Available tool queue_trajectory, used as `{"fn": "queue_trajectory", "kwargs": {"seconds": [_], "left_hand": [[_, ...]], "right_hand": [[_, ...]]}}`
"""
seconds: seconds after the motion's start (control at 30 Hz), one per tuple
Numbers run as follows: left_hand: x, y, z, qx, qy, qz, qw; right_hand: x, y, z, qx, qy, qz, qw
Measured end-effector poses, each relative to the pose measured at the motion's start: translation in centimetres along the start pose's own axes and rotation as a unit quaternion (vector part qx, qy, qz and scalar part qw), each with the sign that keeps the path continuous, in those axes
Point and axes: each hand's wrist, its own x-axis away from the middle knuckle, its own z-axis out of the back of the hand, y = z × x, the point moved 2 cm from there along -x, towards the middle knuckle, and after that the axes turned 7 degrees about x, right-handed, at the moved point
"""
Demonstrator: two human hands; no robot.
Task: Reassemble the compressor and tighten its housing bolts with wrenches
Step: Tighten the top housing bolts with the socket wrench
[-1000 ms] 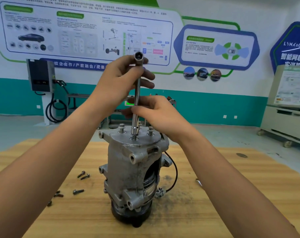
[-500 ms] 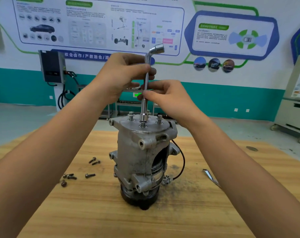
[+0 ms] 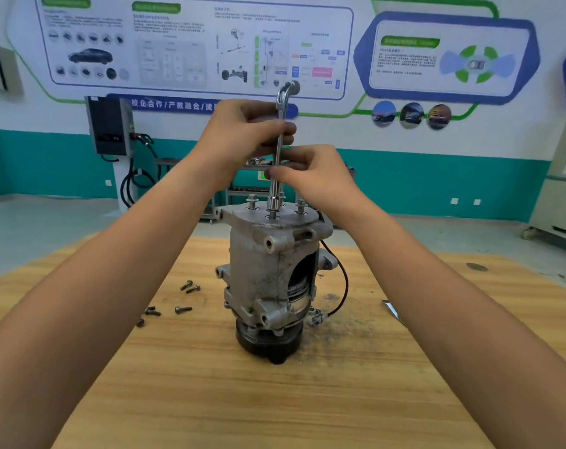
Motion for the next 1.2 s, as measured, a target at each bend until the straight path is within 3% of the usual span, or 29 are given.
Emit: {"fn": "queue_trajectory", "kwargs": {"seconds": [0.1,0.17,0.27,0.47,0.57,0.67,0.8,0.87,0.97,1.07,1.13,1.2], "left_hand": [[-0.2,0.2,-0.3,-0.165,-0.010,-0.045,0.985],[-0.5,0.4,-0.1,-0.211,0.001,-0.061,0.976],[-0.5,0.4,0.5,-0.177,0.013,-0.035,0.984],[-0.3,0.8,1.0,-0.098,-0.064,0.009,0.993],[-0.2,0.4,0.9,-0.097,-0.046,-0.001,0.994],[-0.7,0.1,0.7,-0.189,-0.002,-0.034,0.981],[-0.9,0.0,0.6,-0.223,0.012,-0.048,0.974],[-0.8,-0.2,0.7,-0.202,0.011,-0.048,0.978],[-0.6,-0.6,1.2,-0.102,0.001,-0.021,0.995],[-0.5,-1.0,1.2,0.001,-0.041,0.002,0.999],[-0.5,-0.9,1.0,-0.046,-0.041,-0.027,0.998],[-0.8,-0.7,0.8,-0.175,-0.018,-0.078,0.981]], "right_hand": [[-0.3,-0.1,-0.3,0.035,0.065,0.001,0.997],[-0.6,-0.3,-0.3,0.073,0.092,0.028,0.993],[-0.8,-0.3,-0.4,0.094,0.058,0.035,0.993],[-0.7,-0.5,-0.3,0.023,-0.136,-0.022,0.990],[-0.9,-0.5,0.0,0.051,-0.184,-0.007,0.982],[-1.1,-0.5,0.4,0.054,-0.175,0.008,0.983],[-1.3,-0.4,-0.1,0.122,-0.069,0.049,0.989],[-1.2,-0.2,0.1,0.118,-0.058,0.038,0.991],[-1.3,0.3,0.8,0.065,-0.133,0.002,0.989],[-1.2,0.9,1.0,0.000,-0.175,0.028,0.984],[-1.2,1.0,1.1,-0.022,-0.163,0.032,0.986],[-1.3,1.0,1.1,-0.003,-0.126,0.036,0.991]]}}
